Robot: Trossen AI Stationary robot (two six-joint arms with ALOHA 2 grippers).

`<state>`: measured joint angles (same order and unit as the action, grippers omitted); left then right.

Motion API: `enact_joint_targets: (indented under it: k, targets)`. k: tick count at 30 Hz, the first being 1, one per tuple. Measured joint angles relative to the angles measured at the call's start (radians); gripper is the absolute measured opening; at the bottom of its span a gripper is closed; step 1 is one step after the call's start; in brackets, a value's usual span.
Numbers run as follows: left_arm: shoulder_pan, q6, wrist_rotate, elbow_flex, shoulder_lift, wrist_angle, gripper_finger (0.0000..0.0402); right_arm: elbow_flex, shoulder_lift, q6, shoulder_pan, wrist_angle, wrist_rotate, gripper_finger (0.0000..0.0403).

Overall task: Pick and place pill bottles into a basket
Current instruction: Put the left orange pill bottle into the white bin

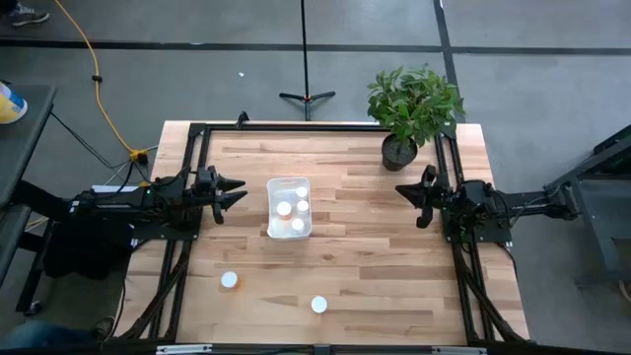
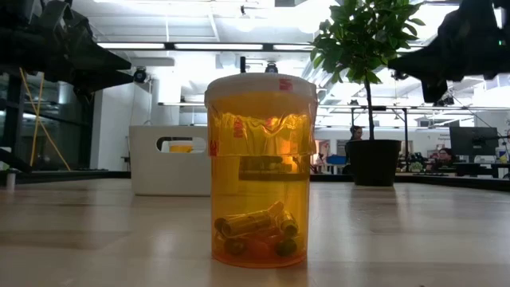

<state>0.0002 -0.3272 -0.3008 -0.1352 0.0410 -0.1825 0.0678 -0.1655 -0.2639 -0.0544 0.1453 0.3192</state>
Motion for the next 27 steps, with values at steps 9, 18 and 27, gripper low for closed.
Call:
enact_joint_targets:
  k: [9,18,27]
  targets:
    - [0.000,-0.001,-0.002,0.000,0.000,-0.002,0.0204,-0.054,0.157,-0.016,0.000,-0.074,0.103,0.0003]
    - [0.000,0.094,0.084,-0.061,0.028,0.229,0.0220,-0.054,0.160,-0.035,0.000,-0.071,0.129,0.0003]
    - [0.000,0.139,0.128,-0.271,0.232,0.296,0.0341,-0.054,0.160,-0.052,0.000,-0.080,0.139,0.0003]
